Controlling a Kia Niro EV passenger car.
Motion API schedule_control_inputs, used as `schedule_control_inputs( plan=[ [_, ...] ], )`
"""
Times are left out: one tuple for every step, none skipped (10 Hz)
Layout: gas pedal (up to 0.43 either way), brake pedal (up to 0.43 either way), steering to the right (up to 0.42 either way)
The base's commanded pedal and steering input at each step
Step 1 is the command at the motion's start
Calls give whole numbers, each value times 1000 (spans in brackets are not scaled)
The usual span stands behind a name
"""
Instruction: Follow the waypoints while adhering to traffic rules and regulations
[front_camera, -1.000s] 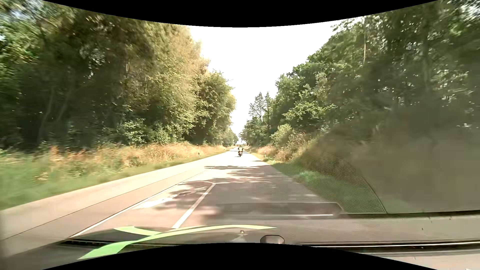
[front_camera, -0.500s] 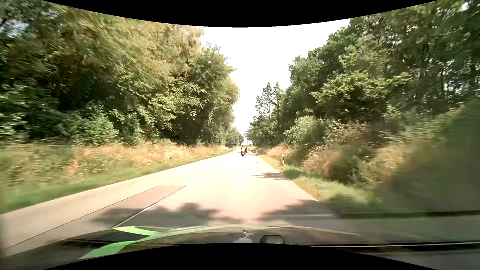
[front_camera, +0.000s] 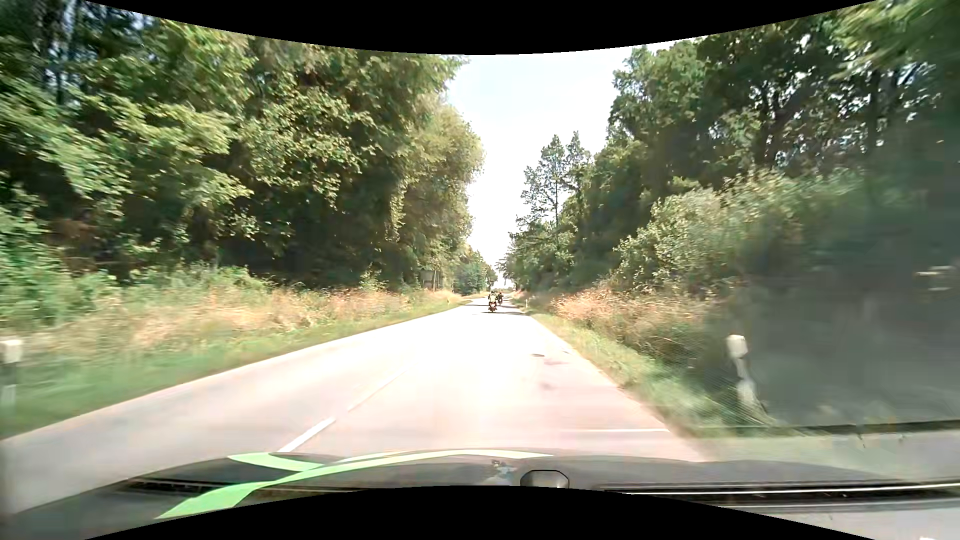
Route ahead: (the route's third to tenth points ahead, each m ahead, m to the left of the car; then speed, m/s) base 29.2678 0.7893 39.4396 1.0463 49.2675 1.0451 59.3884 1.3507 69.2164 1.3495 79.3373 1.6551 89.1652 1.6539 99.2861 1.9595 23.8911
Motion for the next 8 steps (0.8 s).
schedule_control_inputs(
  plan=[
    [189, 0, -4],
    [209, 0, -2],
    [228, 0, 0],
    [228, 0, 0],
    [220, 0, -1],
    [189, 0, -3],
    [189, 0, -3],
    [189, 0, -3]
  ],
)
